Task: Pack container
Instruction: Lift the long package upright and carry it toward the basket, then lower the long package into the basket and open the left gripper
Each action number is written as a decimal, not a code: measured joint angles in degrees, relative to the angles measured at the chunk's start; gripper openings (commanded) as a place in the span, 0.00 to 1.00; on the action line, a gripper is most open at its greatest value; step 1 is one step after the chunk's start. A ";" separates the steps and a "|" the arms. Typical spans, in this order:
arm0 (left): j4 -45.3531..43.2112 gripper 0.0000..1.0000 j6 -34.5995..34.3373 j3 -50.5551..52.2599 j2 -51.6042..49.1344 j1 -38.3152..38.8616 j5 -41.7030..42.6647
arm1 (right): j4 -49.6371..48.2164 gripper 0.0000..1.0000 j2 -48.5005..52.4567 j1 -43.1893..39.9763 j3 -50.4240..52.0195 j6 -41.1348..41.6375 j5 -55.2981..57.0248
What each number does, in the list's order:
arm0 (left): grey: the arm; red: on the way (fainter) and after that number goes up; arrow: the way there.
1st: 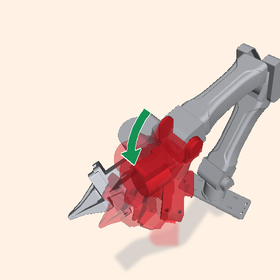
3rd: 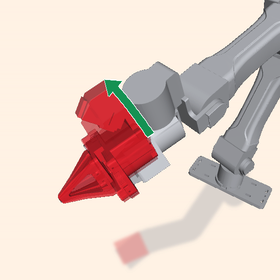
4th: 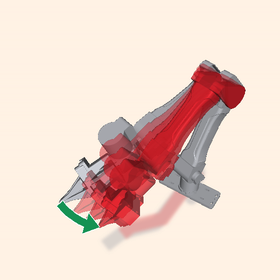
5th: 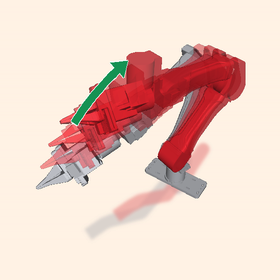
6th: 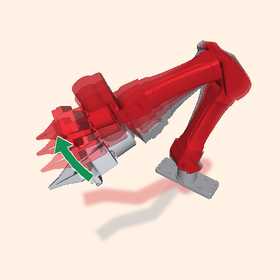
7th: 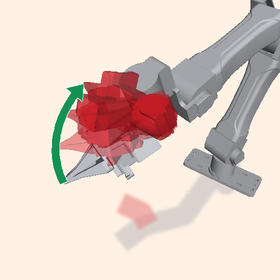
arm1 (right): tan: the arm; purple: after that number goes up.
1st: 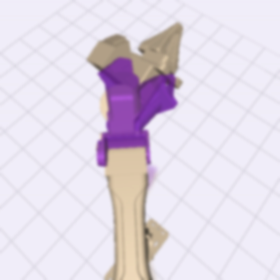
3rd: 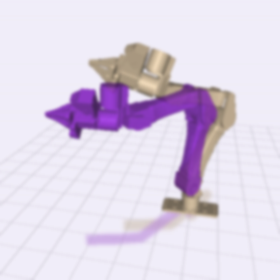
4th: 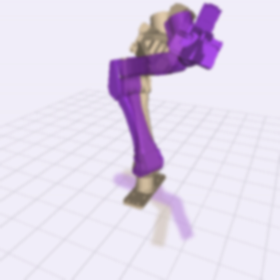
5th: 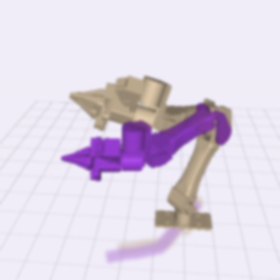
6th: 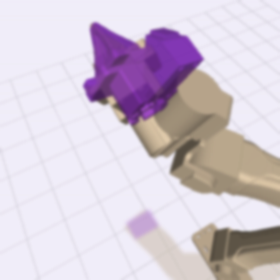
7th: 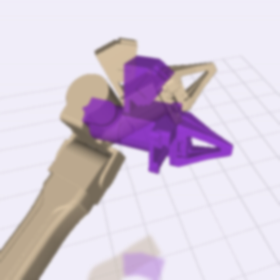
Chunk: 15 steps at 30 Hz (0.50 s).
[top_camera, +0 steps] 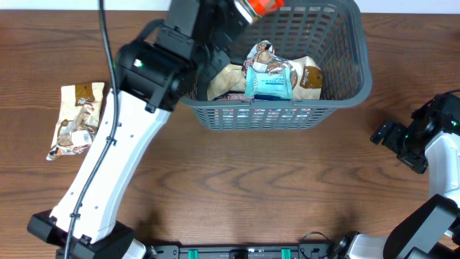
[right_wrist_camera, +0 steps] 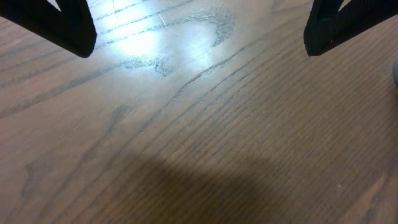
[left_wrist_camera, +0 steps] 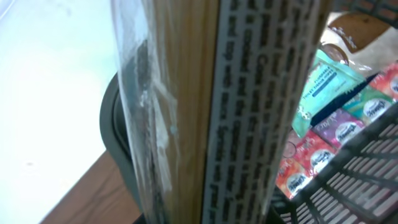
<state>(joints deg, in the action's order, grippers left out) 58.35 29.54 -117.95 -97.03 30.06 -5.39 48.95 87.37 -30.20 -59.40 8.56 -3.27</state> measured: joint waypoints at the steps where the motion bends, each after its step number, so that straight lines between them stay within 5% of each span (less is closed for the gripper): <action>1: 0.07 0.06 0.63 0.00 0.00 0.11 -0.17 | 0.00 0.99 0.00 0.00 0.00 -0.02 0.02; 15: -4.55 0.06 8.90 0.00 -0.39 -0.24 -2.19 | 0.07 0.99 0.00 0.00 0.00 0.00 0.02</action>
<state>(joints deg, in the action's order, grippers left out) 53.80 38.44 -117.95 -97.43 29.82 -7.57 49.01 87.37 -30.20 -59.40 8.56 -3.25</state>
